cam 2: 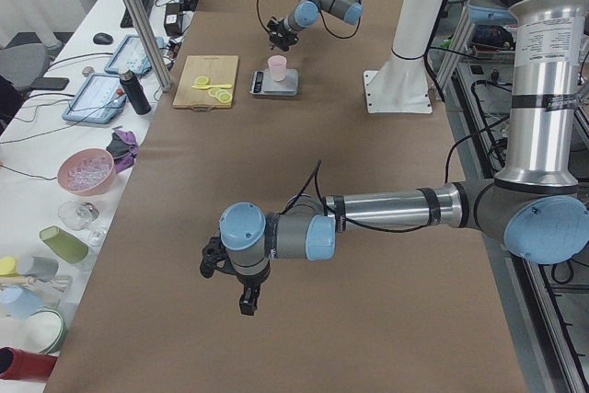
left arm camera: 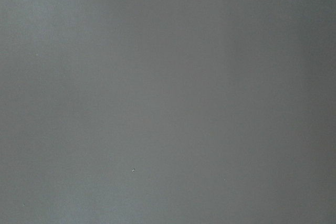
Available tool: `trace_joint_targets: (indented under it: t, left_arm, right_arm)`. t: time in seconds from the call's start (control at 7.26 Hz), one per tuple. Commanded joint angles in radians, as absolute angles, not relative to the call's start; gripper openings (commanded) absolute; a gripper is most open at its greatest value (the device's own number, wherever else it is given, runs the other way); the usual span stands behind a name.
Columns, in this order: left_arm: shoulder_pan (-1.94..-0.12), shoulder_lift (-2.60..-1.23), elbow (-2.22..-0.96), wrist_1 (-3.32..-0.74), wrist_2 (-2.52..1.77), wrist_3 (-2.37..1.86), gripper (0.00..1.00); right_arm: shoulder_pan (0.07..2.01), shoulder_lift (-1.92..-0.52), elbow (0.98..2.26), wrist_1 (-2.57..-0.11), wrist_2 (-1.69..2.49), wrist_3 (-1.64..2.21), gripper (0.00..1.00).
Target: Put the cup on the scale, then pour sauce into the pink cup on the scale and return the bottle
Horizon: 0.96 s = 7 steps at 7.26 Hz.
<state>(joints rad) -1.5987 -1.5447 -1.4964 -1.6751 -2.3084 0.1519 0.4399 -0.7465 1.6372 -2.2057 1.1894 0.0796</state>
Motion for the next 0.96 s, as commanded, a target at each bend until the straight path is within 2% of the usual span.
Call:
trace_joint_targets:
  t: [0.0,0.83]
  left_arm:
    - [-1.598,-1.545,-1.499,-1.675,-2.309,0.152,0.99]
    - [-1.598,-1.545,-1.500,-1.675,-2.307,0.150,0.99]
  right_arm:
    - [0.425,-0.736,1.638,-2.242,1.174,0.083,0.33]
    - [0.391,-0.696,1.634,-2.381,1.160,0.084,0.33]
